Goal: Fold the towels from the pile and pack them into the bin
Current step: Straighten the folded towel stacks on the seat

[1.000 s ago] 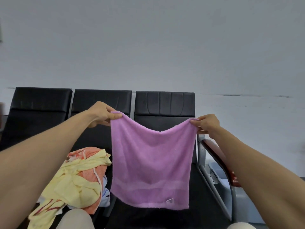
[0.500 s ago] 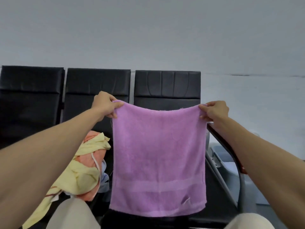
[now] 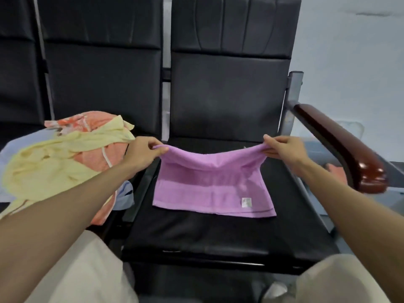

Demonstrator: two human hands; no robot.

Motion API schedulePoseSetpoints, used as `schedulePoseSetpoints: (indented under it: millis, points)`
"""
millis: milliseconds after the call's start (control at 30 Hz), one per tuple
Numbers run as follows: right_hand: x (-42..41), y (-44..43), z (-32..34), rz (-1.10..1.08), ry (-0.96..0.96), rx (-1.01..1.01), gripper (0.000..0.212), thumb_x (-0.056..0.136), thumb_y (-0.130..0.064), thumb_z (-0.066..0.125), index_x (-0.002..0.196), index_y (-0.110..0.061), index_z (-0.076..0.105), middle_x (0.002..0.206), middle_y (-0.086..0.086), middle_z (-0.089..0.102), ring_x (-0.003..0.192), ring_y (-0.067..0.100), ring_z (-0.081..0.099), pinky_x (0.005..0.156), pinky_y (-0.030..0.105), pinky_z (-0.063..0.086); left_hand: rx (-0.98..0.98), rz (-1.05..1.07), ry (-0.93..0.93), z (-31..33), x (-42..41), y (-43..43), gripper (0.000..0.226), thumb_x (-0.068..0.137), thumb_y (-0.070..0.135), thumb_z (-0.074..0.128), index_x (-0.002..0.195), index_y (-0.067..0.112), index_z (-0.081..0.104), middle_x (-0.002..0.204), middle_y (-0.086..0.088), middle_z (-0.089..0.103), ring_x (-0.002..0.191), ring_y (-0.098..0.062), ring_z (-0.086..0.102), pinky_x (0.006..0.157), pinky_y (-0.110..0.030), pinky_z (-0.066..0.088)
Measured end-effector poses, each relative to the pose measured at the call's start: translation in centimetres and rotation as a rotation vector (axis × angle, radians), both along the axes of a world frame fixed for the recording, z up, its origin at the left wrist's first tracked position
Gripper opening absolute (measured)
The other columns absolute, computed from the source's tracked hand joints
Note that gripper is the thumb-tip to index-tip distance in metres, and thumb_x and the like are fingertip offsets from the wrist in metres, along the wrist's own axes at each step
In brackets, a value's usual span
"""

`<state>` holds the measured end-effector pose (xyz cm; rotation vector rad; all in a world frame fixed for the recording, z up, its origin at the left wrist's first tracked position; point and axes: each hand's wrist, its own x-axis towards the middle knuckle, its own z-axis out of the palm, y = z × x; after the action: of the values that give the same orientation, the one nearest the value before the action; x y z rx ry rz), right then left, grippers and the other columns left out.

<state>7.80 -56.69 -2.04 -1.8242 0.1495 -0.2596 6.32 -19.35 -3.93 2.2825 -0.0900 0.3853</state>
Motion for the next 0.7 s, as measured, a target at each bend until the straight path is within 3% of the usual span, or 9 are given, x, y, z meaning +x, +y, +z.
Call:
schedulePoseSetpoints:
  millis: [100, 200, 233, 367, 467, 633, 700]
  points:
    - [-1.2, -0.2, -2.2, -0.026, 0.054, -0.051, 0.029, 0.089, -0.028, 0.067, 0.089, 0.001, 0.071, 0.083, 0.009, 0.07, 0.073, 0.016, 0.066, 0.061, 0.02, 0.058, 0.074, -0.075, 0.061, -3.1, -1.3, 0.5, 0.008, 0.081, 0.026, 0.077, 0.084, 0.019, 0.075, 0.08, 0.003, 0.07, 0.075, -0.01, 0.062, 0.069, -0.025, 0.047]
    - [-2.9, -1.0, -4.2, 0.008, 0.123, -0.184, 0.005, 0.085, -0.003, 0.07, 0.08, -0.002, 0.071, 0.079, 0.011, 0.068, 0.07, 0.017, 0.063, 0.052, 0.013, 0.053, 0.129, -0.189, 0.095, -4.1, -2.3, 1.3, 0.015, 0.076, 0.023, 0.081, 0.074, 0.031, 0.068, 0.084, 0.003, 0.07, 0.08, -0.011, 0.066, 0.078, -0.029, 0.052]
    - [-3.4, -1.4, -4.8, 0.023, 0.153, -0.248, 0.008, 0.082, 0.002, 0.07, 0.077, -0.004, 0.071, 0.078, 0.011, 0.068, 0.066, 0.015, 0.062, 0.05, 0.012, 0.052, 0.138, -0.216, 0.1, -4.0, -2.4, 1.6, 0.017, 0.076, 0.022, 0.081, 0.073, 0.033, 0.067, 0.085, 0.003, 0.07, 0.079, -0.009, 0.066, 0.078, -0.027, 0.052]
    - [-4.5, -2.5, -4.7, 0.101, 0.274, -0.435, 0.014, 0.076, 0.006, 0.074, 0.078, -0.008, 0.073, 0.079, 0.012, 0.07, 0.067, 0.016, 0.062, 0.059, 0.02, 0.056, 0.23, -0.268, 0.131, -3.4, -2.6, 2.5, 0.009, 0.075, 0.027, 0.081, 0.076, 0.026, 0.073, 0.085, 0.007, 0.069, 0.079, -0.006, 0.064, 0.072, -0.018, 0.05]
    - [-4.9, -2.6, -4.0, 0.117, 0.317, -0.423, 0.016, 0.077, 0.009, 0.071, 0.082, -0.006, 0.072, 0.081, 0.011, 0.069, 0.069, 0.015, 0.062, 0.056, 0.019, 0.055, 0.276, -0.312, 0.133, -3.4, -3.2, 2.5, 0.01, 0.073, 0.028, 0.082, 0.075, 0.026, 0.073, 0.083, 0.009, 0.069, 0.08, -0.001, 0.063, 0.066, -0.012, 0.047]
    - [-5.4, -2.3, -4.4, 0.158, 0.412, -0.461, 0.028, 0.075, 0.006, 0.075, 0.099, -0.003, 0.066, 0.085, 0.01, 0.064, 0.064, 0.014, 0.058, 0.045, 0.016, 0.048, 0.427, -0.356, 0.22, -3.8, -3.0, 2.3, 0.011, 0.075, 0.033, 0.081, 0.079, 0.026, 0.074, 0.083, 0.01, 0.067, 0.078, -0.005, 0.063, 0.069, -0.017, 0.048]
    - [-5.1, -2.0, -4.9, 0.156, 0.451, -0.578, 0.025, 0.075, 0.003, 0.075, 0.098, -0.001, 0.067, 0.088, 0.015, 0.066, 0.064, 0.017, 0.06, 0.052, 0.023, 0.054, 0.468, -0.382, 0.291, -4.3, -2.9, 2.4, 0.008, 0.079, 0.036, 0.077, 0.082, 0.029, 0.074, 0.085, 0.015, 0.069, 0.081, -0.001, 0.062, 0.072, -0.016, 0.047]
